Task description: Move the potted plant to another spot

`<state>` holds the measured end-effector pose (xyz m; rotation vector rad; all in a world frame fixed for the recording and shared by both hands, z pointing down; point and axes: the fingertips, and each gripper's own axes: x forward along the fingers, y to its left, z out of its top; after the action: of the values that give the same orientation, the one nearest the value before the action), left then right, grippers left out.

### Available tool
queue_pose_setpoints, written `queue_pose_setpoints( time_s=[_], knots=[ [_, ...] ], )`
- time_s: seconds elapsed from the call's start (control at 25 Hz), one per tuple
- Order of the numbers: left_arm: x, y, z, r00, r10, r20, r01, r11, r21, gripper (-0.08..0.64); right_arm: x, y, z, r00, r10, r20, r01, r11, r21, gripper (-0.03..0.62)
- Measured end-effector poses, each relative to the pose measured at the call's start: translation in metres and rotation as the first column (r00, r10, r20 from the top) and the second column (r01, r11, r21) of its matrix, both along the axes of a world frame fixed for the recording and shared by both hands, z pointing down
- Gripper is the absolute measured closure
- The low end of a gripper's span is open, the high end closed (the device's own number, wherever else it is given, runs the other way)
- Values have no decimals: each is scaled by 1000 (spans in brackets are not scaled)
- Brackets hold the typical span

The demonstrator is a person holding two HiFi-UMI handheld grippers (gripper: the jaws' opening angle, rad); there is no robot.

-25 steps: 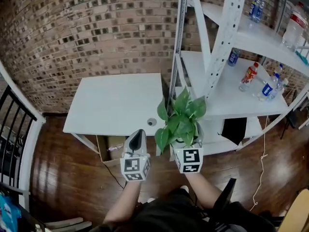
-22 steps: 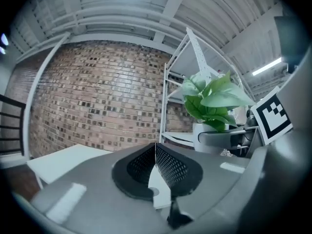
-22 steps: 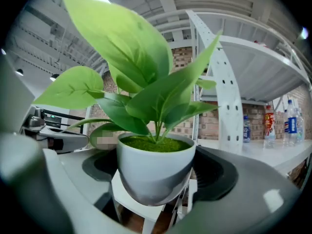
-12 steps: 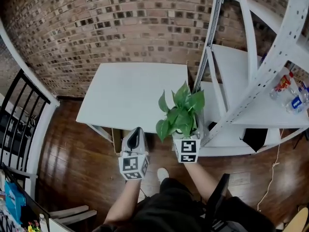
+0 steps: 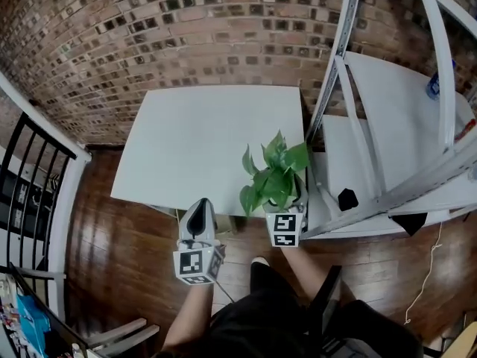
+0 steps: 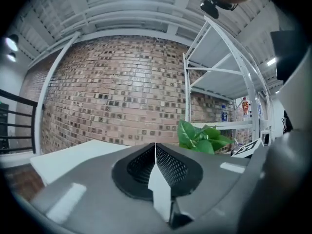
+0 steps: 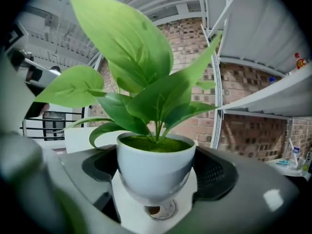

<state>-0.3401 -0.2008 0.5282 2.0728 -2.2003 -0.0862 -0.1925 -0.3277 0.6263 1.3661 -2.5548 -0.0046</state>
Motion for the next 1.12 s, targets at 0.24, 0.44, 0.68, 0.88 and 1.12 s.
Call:
queue_pose_setpoints(
  time_s=[0.24, 0.44, 0.68, 0.88, 1.12],
  knots=[
    [-20, -14, 1, 1000, -20, 1, 20, 999, -27, 538, -19, -21, 29, 999, -8, -50, 5, 999, -51, 126],
    [-33, -19, 14, 999, -43, -6, 42, 999, -24, 538, -36, -27, 48, 998, -28, -53, 24, 996, -82, 126],
    [-43, -26, 19, 998, -60, -5, 60, 998, -31, 540, -50, -38, 61, 997, -44, -69, 36, 993, -115, 126],
    [-44, -30, 18, 998, -65, -14, 64, 997, -46, 540, -49, -38, 62, 996, -43, -83, 33, 993, -116, 123],
    [-40, -35, 20, 998, -55, -25, 53, 996, -73, 540, -44, -34, 73, 994, -51, -99, 33, 984, -173, 93]
  ],
)
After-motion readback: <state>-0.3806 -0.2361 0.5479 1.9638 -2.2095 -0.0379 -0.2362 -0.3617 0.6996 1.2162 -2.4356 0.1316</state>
